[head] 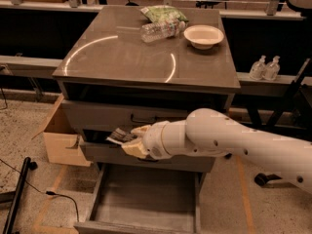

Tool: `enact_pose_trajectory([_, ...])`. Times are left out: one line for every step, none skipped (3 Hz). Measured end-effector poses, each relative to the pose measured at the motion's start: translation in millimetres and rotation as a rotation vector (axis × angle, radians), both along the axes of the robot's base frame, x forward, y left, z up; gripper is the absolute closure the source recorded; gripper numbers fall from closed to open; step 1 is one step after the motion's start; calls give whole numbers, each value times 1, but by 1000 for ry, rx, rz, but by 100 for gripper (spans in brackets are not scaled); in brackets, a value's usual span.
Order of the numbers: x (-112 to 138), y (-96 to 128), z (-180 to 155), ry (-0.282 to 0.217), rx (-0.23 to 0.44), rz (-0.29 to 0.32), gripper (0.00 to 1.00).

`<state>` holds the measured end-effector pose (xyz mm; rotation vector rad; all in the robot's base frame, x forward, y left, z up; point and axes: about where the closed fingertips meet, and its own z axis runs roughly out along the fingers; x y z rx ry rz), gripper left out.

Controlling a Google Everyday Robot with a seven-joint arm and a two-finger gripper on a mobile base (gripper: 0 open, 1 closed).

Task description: Place rxbar chocolate into bottom drawer

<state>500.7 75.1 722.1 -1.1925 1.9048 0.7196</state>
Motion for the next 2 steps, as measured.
enact_pose_trajectory([2,-27,-62,-9,-78,65,100])
enact_pose_trajectory([-4,-38,-120,7,-144,196,100])
